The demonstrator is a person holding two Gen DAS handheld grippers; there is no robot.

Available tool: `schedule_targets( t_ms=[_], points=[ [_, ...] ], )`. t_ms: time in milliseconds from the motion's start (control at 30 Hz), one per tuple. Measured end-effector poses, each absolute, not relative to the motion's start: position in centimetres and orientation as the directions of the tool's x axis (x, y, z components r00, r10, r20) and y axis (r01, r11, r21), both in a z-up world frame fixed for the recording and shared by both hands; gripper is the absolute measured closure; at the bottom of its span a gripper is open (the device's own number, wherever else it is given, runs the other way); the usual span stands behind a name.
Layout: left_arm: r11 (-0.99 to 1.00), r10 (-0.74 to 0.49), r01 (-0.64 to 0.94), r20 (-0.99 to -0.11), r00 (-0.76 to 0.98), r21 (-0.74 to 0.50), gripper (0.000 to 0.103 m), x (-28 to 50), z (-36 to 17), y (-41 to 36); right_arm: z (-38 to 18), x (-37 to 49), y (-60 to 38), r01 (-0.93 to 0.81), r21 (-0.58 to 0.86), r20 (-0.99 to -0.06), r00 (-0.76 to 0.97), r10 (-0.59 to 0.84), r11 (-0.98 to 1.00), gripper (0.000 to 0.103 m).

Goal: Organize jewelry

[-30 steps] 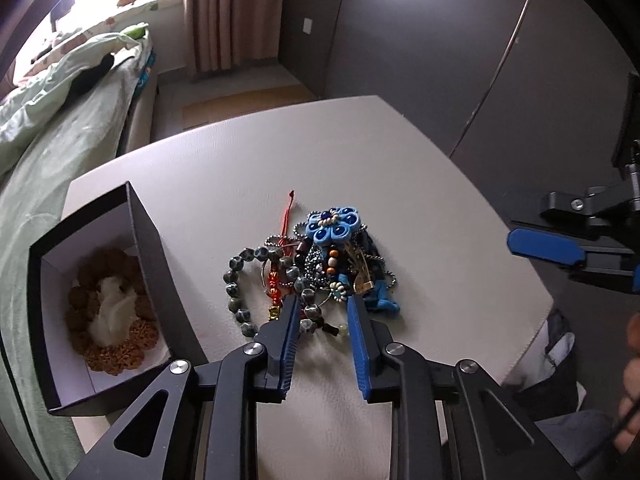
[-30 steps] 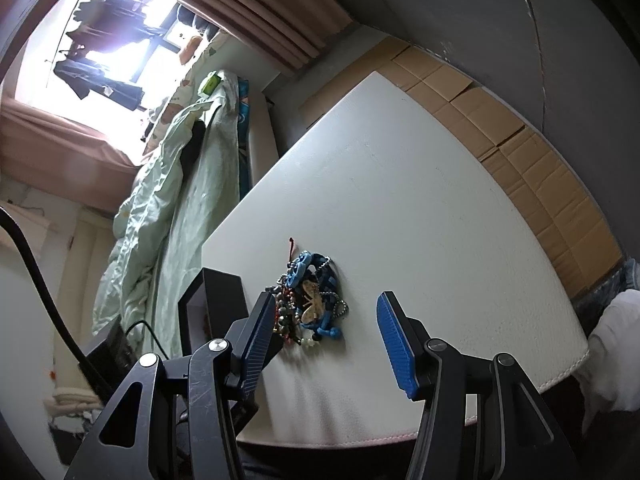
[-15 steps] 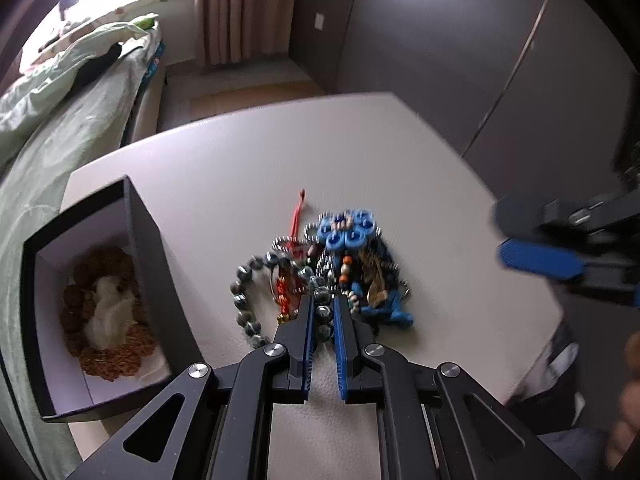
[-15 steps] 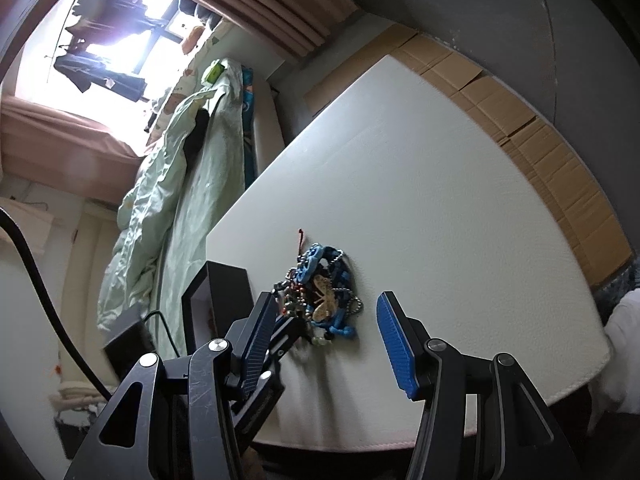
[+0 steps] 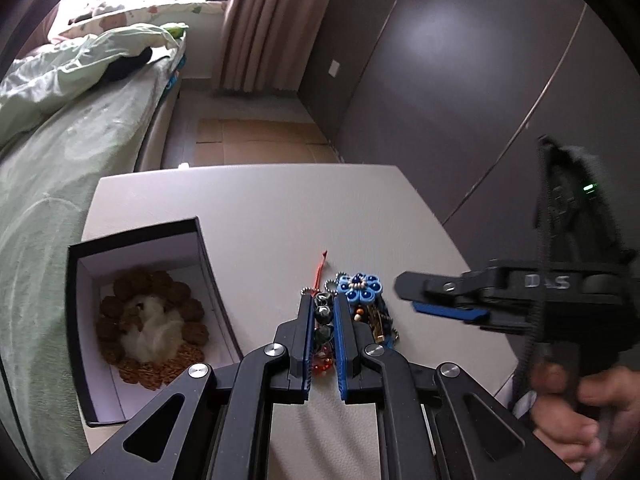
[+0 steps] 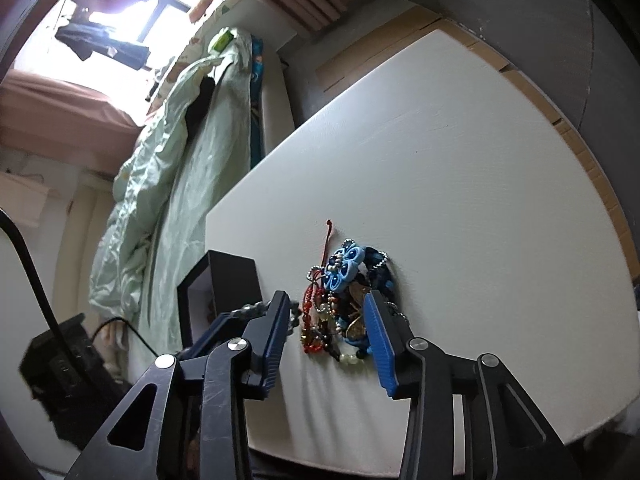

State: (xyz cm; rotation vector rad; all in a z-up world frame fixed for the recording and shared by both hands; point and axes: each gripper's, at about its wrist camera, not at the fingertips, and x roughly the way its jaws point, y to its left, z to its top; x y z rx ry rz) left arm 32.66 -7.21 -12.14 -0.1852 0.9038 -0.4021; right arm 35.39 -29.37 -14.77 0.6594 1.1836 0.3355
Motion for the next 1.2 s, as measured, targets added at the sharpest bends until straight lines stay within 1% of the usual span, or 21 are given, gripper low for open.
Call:
schedule_targets(
  t_ms=[367,467,500,533,567,600,633,733,967,1200],
  points=[
    [0.891,-0.445,0.241,-0.637,0.629,-0.384,0.094,31.5,-9.7,-3.9,-16.8,37.9,-28.0,0.129,0.600,-0.785,0.287,0.550,0.789,0.064],
    [0.890,-0.441,0.229,-0.622,0.646,-0.393,0.094,31.1,-9.3,-3.1,-17.3,38.4,-27.3,0.129,0.585,-0.799,0.265,0.540,0.801,0.068],
    [0.890,-0.439,0.225,-0.618,0.652,-0.396,0.094,30.8,-9.2,-2.8,-17.4,38.5,-27.1,0.131,0.580,-0.802,0.261,0.536,0.804,0.072],
    [0.890,-0.437,0.219,-0.613,0.658,-0.399,0.094,30.8,-9.0,-2.4,-17.5,38.6,-27.0,0.134,0.574,-0.807,0.258,0.531,0.808,0.079],
    [0.890,-0.433,0.212,-0.607,0.666,-0.403,0.094,30.7,-8.8,-2.0,-17.6,38.7,-26.9,0.137,0.572,-0.810,0.252,0.530,0.809,0.082],
    [0.891,-0.430,0.207,-0.604,0.671,-0.404,0.094,30.5,-8.7,-1.8,-17.8,38.8,-27.0,0.145,0.576,-0.809,0.247,0.534,0.805,0.089],
    [0.892,-0.423,0.197,-0.599,0.680,-0.407,0.094,30.4,-8.5,-1.3,-17.9,38.8,-27.1,0.154,0.583,-0.804,0.247,0.540,0.798,0.091],
    [0.894,-0.409,0.176,-0.590,0.696,-0.412,0.094,30.2,-8.3,-0.2,-17.1,38.4,-27.6,0.146,0.592,-0.791,0.289,0.539,0.792,0.092],
    [0.896,-0.374,0.122,-0.576,0.727,-0.427,0.094,30.2,-8.0,2.3,-13.7,37.5,-27.5,0.065,0.644,-0.723,0.378,0.579,0.762,0.092],
    [0.899,-0.355,0.085,-0.600,0.717,-0.429,0.093,30.8,-8.8,3.6,-10.8,36.5,-26.4,-0.009,0.670,-0.666,0.435,0.606,0.742,0.092]
  ],
)
